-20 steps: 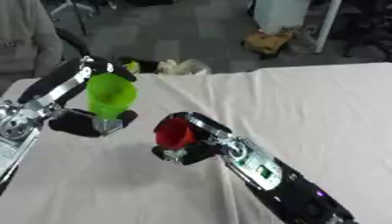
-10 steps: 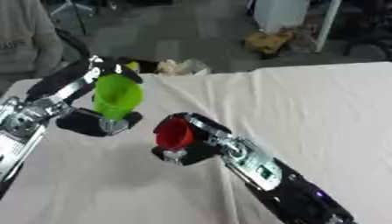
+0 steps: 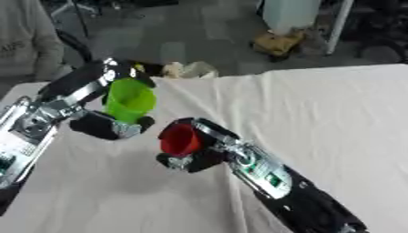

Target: Pour the contents of one cup into another cup.

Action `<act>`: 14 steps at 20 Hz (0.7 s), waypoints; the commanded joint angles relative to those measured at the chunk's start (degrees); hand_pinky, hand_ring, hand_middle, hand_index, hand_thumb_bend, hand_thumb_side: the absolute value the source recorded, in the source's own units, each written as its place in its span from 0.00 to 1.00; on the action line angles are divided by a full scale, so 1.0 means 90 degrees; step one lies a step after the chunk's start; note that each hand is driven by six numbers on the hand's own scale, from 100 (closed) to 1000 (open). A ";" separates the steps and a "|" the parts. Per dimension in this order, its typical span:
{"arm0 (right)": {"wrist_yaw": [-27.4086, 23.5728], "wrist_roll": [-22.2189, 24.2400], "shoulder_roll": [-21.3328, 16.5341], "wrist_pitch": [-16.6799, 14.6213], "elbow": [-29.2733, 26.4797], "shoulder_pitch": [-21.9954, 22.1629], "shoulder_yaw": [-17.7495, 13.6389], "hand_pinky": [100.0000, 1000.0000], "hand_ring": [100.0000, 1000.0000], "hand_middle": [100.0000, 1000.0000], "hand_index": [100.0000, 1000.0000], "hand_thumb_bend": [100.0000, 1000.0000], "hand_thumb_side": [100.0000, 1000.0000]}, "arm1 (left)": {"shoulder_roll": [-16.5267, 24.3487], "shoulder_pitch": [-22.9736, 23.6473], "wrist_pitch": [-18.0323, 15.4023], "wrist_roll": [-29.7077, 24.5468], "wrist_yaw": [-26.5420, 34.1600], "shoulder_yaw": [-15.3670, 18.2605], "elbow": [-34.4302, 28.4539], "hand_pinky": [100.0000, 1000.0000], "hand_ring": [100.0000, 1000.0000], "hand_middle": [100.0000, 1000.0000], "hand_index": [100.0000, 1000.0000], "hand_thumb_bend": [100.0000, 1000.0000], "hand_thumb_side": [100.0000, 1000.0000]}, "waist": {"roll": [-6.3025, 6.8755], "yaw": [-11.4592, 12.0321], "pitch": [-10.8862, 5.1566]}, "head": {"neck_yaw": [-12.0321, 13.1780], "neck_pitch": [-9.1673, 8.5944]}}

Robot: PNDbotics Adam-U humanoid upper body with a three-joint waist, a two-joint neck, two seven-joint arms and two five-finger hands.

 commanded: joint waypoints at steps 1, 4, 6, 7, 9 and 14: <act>-0.0040 0.0039 0.0011 -0.0018 -0.0058 -0.0142 -0.0041 0.41 0.27 0.23 0.44 0.00 0.13 | 0.0025 -0.0201 0.0003 -0.0127 -0.0155 0.0003 -0.0011 0.09 0.19 0.37 0.70 0.12 0.13 | 0.0007 -0.0007 -0.0103 | 0.0020 -0.0076; -0.0036 0.0048 0.0013 -0.0025 -0.0053 -0.0146 -0.0041 0.41 0.27 0.23 0.44 0.00 0.13 | -0.0016 -0.0274 0.0002 -0.0272 -0.0306 -0.0041 0.0033 0.09 0.19 0.37 0.70 0.12 0.13 | 0.0006 -0.0017 -0.0102 | 0.0028 -0.0080; -0.0038 0.0055 0.0009 -0.0028 -0.0055 -0.0145 -0.0037 0.41 0.27 0.23 0.44 0.00 0.13 | -0.0047 -0.0315 -0.0004 -0.0372 -0.0382 -0.0064 0.0071 0.09 0.18 0.37 0.70 0.12 0.14 | 0.0005 -0.0022 -0.0100 | 0.0035 -0.0082; -0.0040 0.0059 0.0007 -0.0029 -0.0057 -0.0145 -0.0035 0.41 0.27 0.23 0.44 0.00 0.13 | -0.0063 -0.0333 -0.0009 -0.0418 -0.0414 -0.0071 0.0088 0.08 0.18 0.37 0.70 0.12 0.14 | 0.0004 -0.0024 -0.0100 | 0.0039 -0.0084; -0.0044 0.0061 0.0003 -0.0029 -0.0061 -0.0147 -0.0035 0.41 0.27 0.23 0.44 0.00 0.13 | -0.0089 -0.0377 -0.0023 -0.0510 -0.0485 -0.0096 0.0133 0.08 0.17 0.37 0.69 0.13 0.14 | 0.0004 -0.0028 -0.0098 | 0.0042 -0.0086; -0.0047 0.0065 0.0008 -0.0024 -0.0066 -0.0149 -0.0026 0.41 0.27 0.23 0.44 0.00 0.13 | -0.0144 -0.0496 -0.0099 -0.0734 -0.0673 -0.0152 0.0243 0.07 0.17 0.36 0.69 0.13 0.14 | 0.0007 -0.0036 -0.0094 | 0.0066 -0.0110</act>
